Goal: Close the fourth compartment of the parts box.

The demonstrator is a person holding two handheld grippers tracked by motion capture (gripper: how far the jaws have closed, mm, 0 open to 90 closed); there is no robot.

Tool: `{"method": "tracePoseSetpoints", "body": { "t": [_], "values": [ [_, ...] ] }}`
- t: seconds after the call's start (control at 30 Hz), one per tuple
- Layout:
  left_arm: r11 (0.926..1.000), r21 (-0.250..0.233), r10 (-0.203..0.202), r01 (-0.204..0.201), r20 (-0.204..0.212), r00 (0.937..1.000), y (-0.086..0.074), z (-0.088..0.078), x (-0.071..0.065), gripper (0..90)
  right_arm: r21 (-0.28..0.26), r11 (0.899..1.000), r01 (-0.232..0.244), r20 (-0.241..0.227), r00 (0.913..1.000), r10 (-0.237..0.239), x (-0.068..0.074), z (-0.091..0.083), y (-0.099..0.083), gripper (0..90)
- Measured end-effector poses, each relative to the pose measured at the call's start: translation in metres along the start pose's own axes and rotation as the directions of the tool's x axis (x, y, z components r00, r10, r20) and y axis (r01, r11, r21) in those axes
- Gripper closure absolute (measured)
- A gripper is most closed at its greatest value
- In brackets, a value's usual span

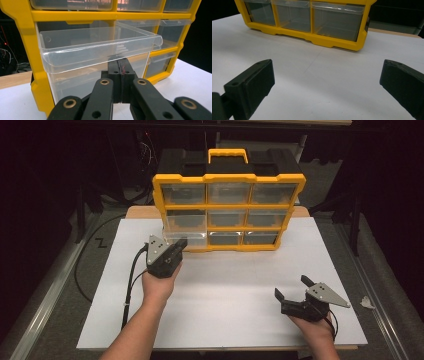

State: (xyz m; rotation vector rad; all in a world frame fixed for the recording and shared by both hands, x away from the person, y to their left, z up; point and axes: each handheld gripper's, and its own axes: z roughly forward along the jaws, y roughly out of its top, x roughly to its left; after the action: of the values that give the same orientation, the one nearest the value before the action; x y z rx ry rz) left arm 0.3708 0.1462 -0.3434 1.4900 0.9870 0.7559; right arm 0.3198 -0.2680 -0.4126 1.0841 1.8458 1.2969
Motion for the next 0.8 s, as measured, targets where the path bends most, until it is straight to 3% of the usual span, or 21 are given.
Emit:
{"method": "tracePoseSetpoints", "body": {
  "t": [0.8],
  "values": [
    [1.0,0.004,0.001,-0.001,-0.028,0.9996,0.007,0.02,0.008,89.6,-0.006,1.0,-0.015,-0.01,0.9998,0.015,-0.001,0.001,0.001,1.0]
  ]
}}
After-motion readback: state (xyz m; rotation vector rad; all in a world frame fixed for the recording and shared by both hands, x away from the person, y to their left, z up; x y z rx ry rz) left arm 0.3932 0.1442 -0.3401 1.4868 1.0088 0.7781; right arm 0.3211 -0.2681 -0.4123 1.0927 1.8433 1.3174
